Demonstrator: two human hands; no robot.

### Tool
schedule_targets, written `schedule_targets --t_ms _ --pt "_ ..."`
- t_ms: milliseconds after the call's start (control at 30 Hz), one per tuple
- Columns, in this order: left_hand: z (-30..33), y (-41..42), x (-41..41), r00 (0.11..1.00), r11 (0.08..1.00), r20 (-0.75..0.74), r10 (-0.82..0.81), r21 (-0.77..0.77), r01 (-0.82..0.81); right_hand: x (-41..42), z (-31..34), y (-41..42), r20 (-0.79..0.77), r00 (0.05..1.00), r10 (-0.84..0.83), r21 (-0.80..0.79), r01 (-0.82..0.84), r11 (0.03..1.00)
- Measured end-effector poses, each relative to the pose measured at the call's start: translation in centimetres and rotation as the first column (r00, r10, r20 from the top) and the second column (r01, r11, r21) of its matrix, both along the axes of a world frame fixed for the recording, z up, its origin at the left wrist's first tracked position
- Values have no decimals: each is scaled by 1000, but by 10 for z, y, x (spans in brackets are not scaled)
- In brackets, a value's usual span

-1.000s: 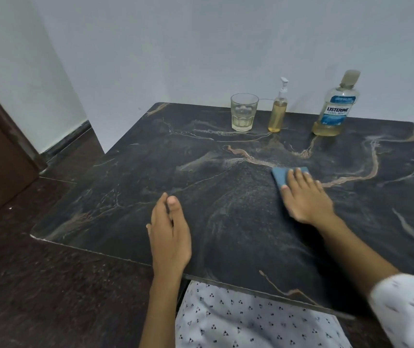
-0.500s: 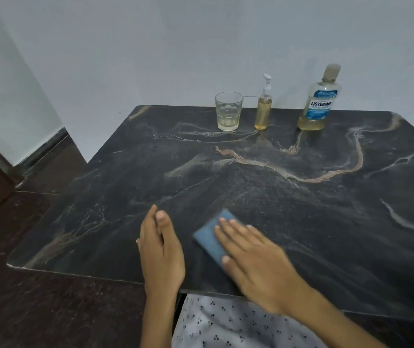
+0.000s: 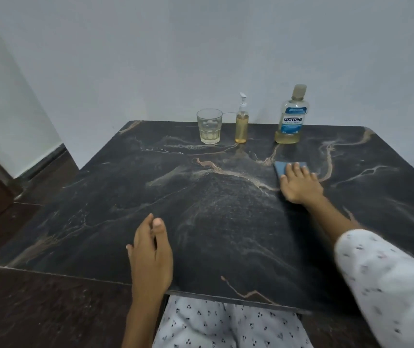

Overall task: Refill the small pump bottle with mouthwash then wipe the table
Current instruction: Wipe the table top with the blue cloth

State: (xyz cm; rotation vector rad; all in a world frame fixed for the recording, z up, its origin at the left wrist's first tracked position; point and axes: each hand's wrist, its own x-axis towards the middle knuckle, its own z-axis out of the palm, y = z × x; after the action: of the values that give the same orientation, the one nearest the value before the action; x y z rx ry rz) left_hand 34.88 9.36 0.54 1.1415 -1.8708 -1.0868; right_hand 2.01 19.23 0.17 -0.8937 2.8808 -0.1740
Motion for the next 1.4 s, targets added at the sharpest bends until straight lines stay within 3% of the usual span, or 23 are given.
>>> schedule_targets --t_ms 100,233,433,500,633,767,867,1000,1133,1233,1300,1400 --pt "3 6 1 999 999 26 19 -29 -19 25 0 -56 20 995 95 -14 -94 995" --pt "0 2 3 998 998 40 58 -28 -57 88 -2 -110 14 928 371 0 -371 928" --pt "-4 -17 -1 994 996 67 85 0 -85 146 -15 -50 -52 612 789 -39 -791 611" --pt "-7 -24 -3 994 996 63 86 5 -87 134 -14 -11 -51 606 794 -34 -795 605" --pt "-9 -37 -4 994 995 55 98 24 -99 87 -3 4 -40 740 671 54 -669 741" --pt "-9 -52 -3 988 989 59 146 31 -148 50 -7 -72 -81 843 532 29 -531 847" --pt "-9 -62 0 983 984 63 175 25 -177 54 -8 -162 -25 893 448 31 -448 894" --pt "-9 -73 7 977 978 50 205 38 -207 123 -11 -251 -44 822 568 15 -568 823" --pt "-11 -82 15 966 968 65 250 23 -252 194 -16 -234 -100 560 823 -52 -829 558" --pt "-13 -87 22 964 965 64 258 24 -260 189 -16 -170 -92 382 920 -75 -924 376" --pt "-15 -90 26 966 965 57 254 45 -257 161 -15 -141 -100 406 908 -36 -914 405" --pt "-15 -94 28 969 967 63 240 78 -244 111 -8 -146 -55 581 812 47 -811 584"
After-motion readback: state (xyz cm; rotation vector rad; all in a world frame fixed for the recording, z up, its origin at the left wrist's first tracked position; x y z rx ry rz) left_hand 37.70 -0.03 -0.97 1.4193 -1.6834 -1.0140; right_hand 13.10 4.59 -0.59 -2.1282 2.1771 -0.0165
